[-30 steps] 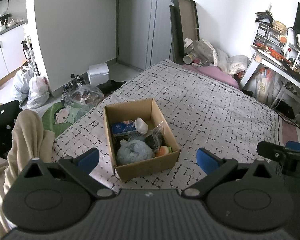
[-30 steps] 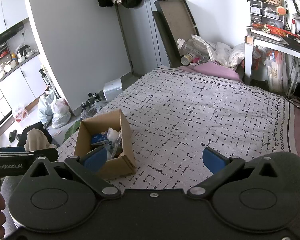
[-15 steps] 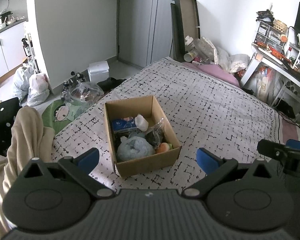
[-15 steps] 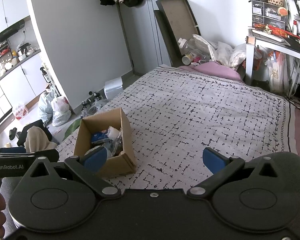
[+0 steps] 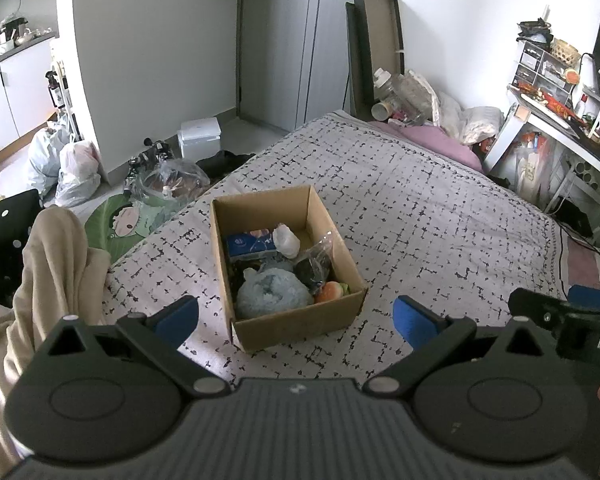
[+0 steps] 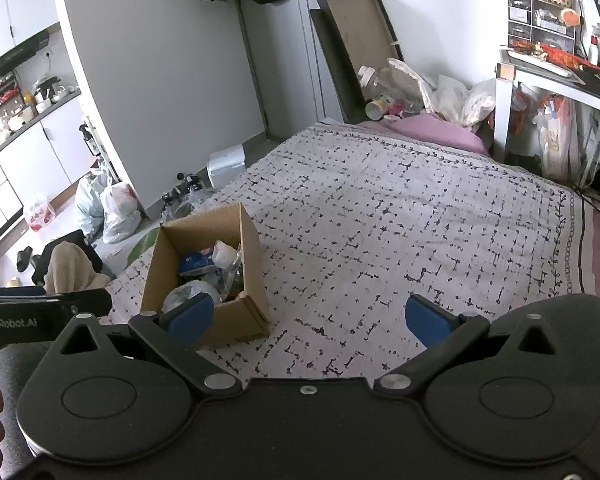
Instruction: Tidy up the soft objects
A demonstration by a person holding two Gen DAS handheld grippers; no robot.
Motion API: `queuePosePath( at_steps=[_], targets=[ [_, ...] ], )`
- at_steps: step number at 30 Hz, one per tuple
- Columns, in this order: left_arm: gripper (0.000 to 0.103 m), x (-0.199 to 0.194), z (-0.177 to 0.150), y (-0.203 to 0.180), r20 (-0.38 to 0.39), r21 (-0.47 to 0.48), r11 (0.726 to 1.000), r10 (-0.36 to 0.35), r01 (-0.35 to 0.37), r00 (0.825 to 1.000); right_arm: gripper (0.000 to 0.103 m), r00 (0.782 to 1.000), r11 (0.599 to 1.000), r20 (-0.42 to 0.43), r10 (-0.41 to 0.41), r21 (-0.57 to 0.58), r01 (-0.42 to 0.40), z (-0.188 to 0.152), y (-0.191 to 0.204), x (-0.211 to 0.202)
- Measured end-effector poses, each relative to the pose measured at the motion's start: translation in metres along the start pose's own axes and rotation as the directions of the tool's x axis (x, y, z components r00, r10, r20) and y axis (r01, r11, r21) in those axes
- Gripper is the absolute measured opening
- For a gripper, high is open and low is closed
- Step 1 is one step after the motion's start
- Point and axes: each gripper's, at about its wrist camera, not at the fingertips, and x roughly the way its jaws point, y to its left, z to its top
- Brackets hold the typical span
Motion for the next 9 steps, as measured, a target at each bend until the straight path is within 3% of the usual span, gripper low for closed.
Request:
queuePosePath(
  at_steps=[9],
  targets=[
    [0.103,0.010,0.001,0.002,-0.002,0.003,1.000,-0.025,0.025,1.000,0.103,1.000,1.000,-0.012,-0.016,0.008,0.016,-0.001,-0.003,0.012]
  ],
)
